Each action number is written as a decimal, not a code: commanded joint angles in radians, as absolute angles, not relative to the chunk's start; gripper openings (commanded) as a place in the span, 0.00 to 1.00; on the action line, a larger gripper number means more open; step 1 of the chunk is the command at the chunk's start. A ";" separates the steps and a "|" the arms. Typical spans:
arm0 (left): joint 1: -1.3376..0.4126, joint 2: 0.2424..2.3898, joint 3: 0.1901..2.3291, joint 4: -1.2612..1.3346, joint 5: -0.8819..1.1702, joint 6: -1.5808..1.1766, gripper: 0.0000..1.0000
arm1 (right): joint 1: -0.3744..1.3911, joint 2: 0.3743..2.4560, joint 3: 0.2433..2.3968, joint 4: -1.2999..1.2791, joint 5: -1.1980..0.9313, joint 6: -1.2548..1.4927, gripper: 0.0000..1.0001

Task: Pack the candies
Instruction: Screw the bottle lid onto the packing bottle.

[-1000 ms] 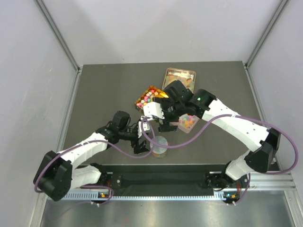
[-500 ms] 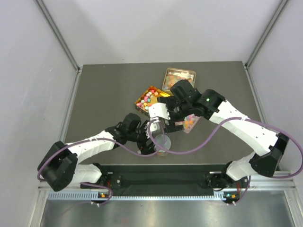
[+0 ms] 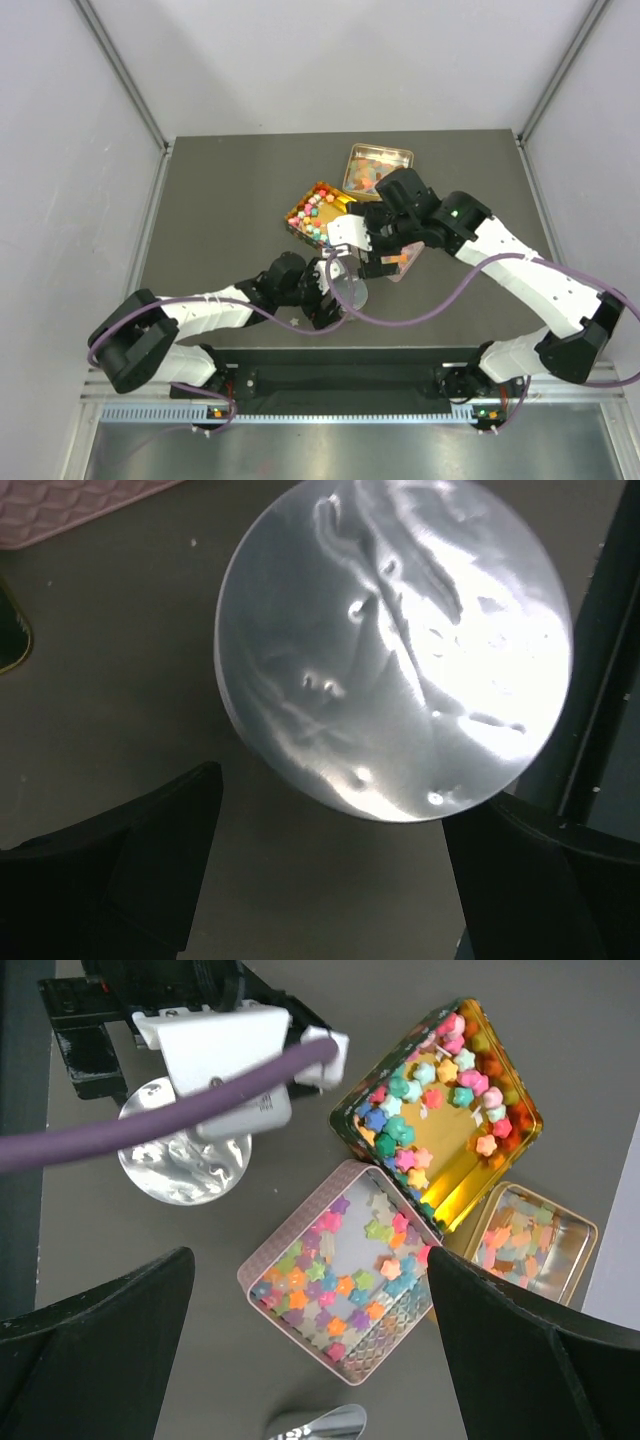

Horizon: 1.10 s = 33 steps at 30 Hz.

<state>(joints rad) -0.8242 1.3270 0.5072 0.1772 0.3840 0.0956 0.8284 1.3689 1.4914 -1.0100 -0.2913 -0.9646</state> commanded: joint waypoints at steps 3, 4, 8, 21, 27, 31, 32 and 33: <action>-0.854 1.388 0.411 0.458 0.215 0.011 0.91 | 0.749 1.310 1.447 -0.957 -0.460 -0.927 1.00; -0.859 1.403 0.397 0.480 0.215 0.035 0.92 | 0.746 1.310 1.436 -0.957 -0.481 -0.936 1.00; -0.871 1.465 0.368 0.576 0.219 0.034 0.93 | 0.732 1.319 1.373 -0.933 -0.540 -1.005 1.00; -0.974 1.589 0.310 0.773 0.126 0.086 0.96 | 0.658 1.394 1.336 -0.994 -0.705 -1.167 1.00; -0.974 1.569 0.290 0.824 0.107 0.095 0.92 | 0.630 1.443 1.273 -1.025 -0.733 -1.296 1.00; -0.976 1.575 0.287 0.857 0.115 0.112 0.92 | 0.624 1.491 1.264 -1.034 -0.745 -1.354 1.00; -0.979 1.585 0.287 0.885 0.118 0.118 0.91 | 0.621 1.497 1.264 -1.034 -0.749 -1.368 1.00; -0.982 1.591 0.284 0.903 0.115 0.135 0.91 | 0.620 1.506 1.264 -1.034 -0.755 -1.374 1.00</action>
